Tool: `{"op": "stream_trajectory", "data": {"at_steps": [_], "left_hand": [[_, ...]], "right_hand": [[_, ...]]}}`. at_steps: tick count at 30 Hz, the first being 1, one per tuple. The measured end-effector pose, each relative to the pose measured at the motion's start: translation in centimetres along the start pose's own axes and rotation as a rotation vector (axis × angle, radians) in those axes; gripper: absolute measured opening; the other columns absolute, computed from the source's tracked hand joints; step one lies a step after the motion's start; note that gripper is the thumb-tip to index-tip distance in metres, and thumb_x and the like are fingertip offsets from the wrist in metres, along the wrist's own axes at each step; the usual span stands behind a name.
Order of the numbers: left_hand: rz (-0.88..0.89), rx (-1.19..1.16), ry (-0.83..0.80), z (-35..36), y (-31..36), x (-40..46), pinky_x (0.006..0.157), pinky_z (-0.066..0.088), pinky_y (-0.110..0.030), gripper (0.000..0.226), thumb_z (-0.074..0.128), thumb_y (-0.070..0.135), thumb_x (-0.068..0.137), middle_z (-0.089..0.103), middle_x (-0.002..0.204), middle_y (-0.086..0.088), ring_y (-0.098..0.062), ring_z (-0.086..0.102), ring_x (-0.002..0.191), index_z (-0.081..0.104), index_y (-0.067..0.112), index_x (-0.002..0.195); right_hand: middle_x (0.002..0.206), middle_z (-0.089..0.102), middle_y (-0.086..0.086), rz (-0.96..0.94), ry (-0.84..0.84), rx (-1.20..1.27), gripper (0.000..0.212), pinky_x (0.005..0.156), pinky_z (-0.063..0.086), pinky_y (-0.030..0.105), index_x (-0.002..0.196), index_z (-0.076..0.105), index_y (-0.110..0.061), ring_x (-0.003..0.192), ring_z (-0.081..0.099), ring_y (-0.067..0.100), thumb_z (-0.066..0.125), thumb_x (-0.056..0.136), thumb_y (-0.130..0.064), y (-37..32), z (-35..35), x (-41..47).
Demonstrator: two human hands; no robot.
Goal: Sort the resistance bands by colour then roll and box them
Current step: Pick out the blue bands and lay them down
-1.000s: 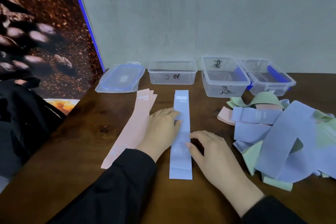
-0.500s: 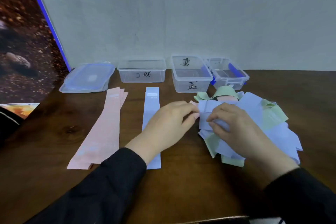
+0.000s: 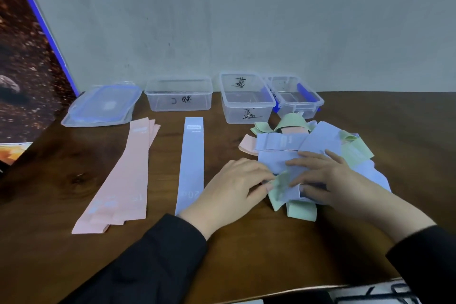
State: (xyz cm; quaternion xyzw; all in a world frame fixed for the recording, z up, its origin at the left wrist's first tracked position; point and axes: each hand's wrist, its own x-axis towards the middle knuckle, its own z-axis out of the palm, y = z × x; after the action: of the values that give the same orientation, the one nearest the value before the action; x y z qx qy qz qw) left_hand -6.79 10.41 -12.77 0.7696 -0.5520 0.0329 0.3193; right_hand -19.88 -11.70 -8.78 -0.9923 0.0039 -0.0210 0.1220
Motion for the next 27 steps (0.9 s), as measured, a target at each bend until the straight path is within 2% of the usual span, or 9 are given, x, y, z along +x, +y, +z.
{"op": "stream_trajectory", "data": {"at_steps": [3, 6, 9, 14, 17, 20, 22, 24, 27], "left_hand": [[0.006, -0.033, -0.010, -0.1, 0.2, -0.1, 0.103, 0.037, -0.030, 0.046, 0.049, 0.055, 0.097, 0.058, 0.128, 0.016, -0.004, 0.046, 0.121, 0.060, 0.030, 0.134], [0.013, 0.005, 0.046, 0.0, 0.8, 0.4, 0.101, 0.037, -0.029, 0.057, 0.055, 0.062, 0.091, 0.057, 0.130, 0.013, -0.004, 0.045, 0.121, 0.058, 0.027, 0.136], [0.014, 0.058, 0.195, 0.3, 1.4, 1.4, 0.094, 0.046, -0.035, 0.048, 0.057, 0.054, 0.092, 0.062, 0.119, 0.007, -0.011, 0.052, 0.113, 0.064, 0.020, 0.124], [-0.052, -0.125, 0.317, -1.7, 2.0, 3.2, 0.081, 0.048, -0.038, 0.013, 0.056, 0.025, 0.098, 0.061, 0.097, 0.007, -0.013, 0.054, 0.092, 0.067, 0.017, 0.100], [-0.202, -0.391, 0.283, -4.5, 2.4, 4.1, 0.078, 0.051, -0.039, 0.009, 0.060, 0.023, 0.098, 0.065, 0.086, 0.004, -0.018, 0.061, 0.084, 0.067, 0.022, 0.093], [-0.238, -0.507, 0.324, -7.7, 2.8, 5.0, 0.069, 0.045, -0.032, 0.012, 0.061, 0.024, 0.098, 0.065, 0.084, -0.016, -0.031, 0.057, 0.075, 0.067, 0.019, 0.089], [-0.242, -0.547, 0.382, -9.8, 3.1, 5.4, 0.068, 0.041, -0.029, 0.013, 0.060, 0.021, 0.098, 0.065, 0.081, -0.012, -0.022, 0.053, 0.070, 0.068, 0.015, 0.090], [-0.242, -0.554, 0.450, -12.1, 3.4, 5.7, 0.065, 0.039, -0.024, 0.013, 0.060, 0.018, 0.099, 0.061, 0.073, 0.003, -0.010, 0.050, 0.067, 0.069, 0.015, 0.089], [-0.224, -0.476, 0.526, -15.4, 3.3, 5.8, 0.061, 0.039, -0.027, 0.013, 0.062, 0.020, 0.098, 0.057, 0.070, 0.005, -0.011, 0.048, 0.064, 0.069, 0.020, 0.087]], "right_hand": [[0.122, 0.062, -0.031, 0.012, 0.156, 0.097, 0.019, 0.122, 0.022, 0.040, 0.095, 0.071, -0.042, 0.126, 0.048, -0.010, 0.054, 0.096, -0.033, -0.5, 0.1, 0.5], [0.093, 0.069, -0.009, 0.007, 0.235, 0.205, 0.027, 0.091, 0.050, 0.042, 0.088, 0.071, -0.025, 0.092, 0.062, 0.016, 0.047, 0.095, -0.036, -2.5, -0.6, 1.1], [0.088, 0.066, -0.004, 0.060, 0.273, 0.337, 0.025, 0.082, 0.051, 0.049, 0.080, 0.065, -0.020, 0.088, 0.061, 0.022, 0.050, 0.095, -0.034, -3.4, -1.1, 1.6], [0.092, 0.069, -0.014, 0.087, 0.304, 0.461, 0.023, 0.080, 0.046, 0.021, 0.089, 0.069, -0.038, 0.092, 0.061, 0.006, 0.053, 0.103, -0.031, -4.3, -2.2, 1.8], [0.099, 0.070, -0.011, 0.077, 0.316, 0.536, 0.017, 0.082, 0.045, 0.020, 0.102, 0.071, -0.033, 0.096, 0.061, 0.005, 0.055, 0.102, -0.039, -4.8, -3.0, 2.0], [0.072, 0.055, -0.013, 0.123, 0.348, 0.439, 0.017, 0.060, 0.037, 0.018, 0.082, 0.060, -0.031, 0.067, 0.048, 0.009, 0.064, 0.096, -0.039, -5.0, -3.0, 3.0], [0.070, 0.050, -0.003, 0.169, 0.374, 0.430, 0.027, 0.055, 0.029, 0.023, 0.081, 0.058, -0.018, 0.063, 0.042, 0.018, 0.063, 0.097, -0.039, -5.4, -3.0, 4.0], [0.082, 0.062, 0.009, 0.178, 0.412, 0.470, 0.029, 0.060, 0.033, 0.032, 0.089, 0.064, -0.012, 0.076, 0.052, 0.028, 0.062, 0.097, -0.039, -6.2, -3.4, 5.0], [0.076, 0.066, 0.000, 0.155, 0.473, 0.577, 0.022, 0.058, 0.038, 0.027, 0.082, 0.062, -0.020, 0.072, 0.058, 0.022, 0.062, 0.099, -0.035, -8.1, -3.9, 6.6]]}}
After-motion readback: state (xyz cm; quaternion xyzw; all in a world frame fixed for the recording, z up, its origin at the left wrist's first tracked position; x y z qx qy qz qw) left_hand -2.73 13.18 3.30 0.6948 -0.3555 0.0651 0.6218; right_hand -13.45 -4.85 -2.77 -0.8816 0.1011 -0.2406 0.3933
